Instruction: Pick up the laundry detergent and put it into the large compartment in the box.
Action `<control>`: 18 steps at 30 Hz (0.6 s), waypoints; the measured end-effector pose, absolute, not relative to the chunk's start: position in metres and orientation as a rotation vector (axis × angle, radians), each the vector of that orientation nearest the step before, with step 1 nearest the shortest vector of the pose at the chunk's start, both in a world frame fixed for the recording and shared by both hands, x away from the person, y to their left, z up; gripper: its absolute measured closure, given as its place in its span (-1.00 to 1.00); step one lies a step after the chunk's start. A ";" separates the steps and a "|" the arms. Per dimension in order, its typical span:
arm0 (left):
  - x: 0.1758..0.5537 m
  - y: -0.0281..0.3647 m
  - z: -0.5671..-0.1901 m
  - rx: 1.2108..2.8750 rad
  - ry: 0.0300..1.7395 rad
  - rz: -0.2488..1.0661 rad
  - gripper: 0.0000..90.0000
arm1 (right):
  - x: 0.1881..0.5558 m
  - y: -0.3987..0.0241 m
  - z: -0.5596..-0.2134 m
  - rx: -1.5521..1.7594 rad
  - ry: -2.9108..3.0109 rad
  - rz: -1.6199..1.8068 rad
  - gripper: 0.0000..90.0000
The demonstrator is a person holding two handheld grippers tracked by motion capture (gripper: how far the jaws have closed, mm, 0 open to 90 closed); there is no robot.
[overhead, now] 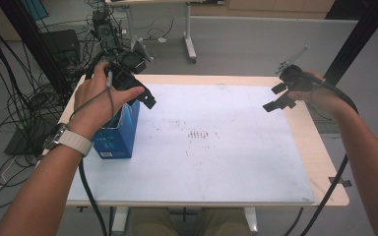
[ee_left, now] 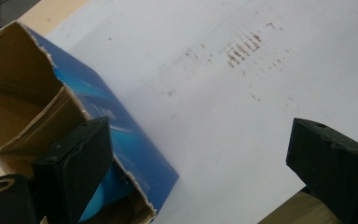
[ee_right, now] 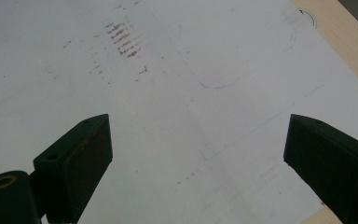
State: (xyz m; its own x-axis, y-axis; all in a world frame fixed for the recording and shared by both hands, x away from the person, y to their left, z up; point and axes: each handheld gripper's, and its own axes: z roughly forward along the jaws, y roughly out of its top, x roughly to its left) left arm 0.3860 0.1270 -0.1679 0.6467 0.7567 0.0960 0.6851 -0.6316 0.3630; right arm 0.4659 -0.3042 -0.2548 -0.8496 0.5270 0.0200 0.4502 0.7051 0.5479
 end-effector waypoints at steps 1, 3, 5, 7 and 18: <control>0.386 0.125 -0.169 2.581 1.145 0.344 -0.83 | 0.466 -0.304 -0.255 0.795 2.772 0.838 -0.83; 0.384 0.120 -0.170 2.588 1.120 0.336 -0.83 | 0.465 -0.304 -0.255 0.799 2.771 0.839 -0.83; 0.383 0.115 -0.172 2.605 1.082 0.325 -0.83 | 0.465 -0.304 -0.256 0.799 2.770 0.842 -0.83; 0.381 0.109 -0.174 2.622 1.045 0.321 -0.83 | 0.465 -0.304 -0.257 0.804 2.770 0.841 -0.83; 0.374 0.079 -0.185 2.682 0.931 0.287 -0.83 | 0.462 -0.305 -0.258 0.797 2.768 0.854 -0.83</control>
State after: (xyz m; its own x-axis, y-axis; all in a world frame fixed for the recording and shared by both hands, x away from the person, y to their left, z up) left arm 0.3736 0.0790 -0.1848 0.7715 0.6294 0.0928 0.5722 -0.7503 0.3312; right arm 0.4616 -0.3047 -0.2583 -0.8504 0.5256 0.0237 0.4476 0.6991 0.5575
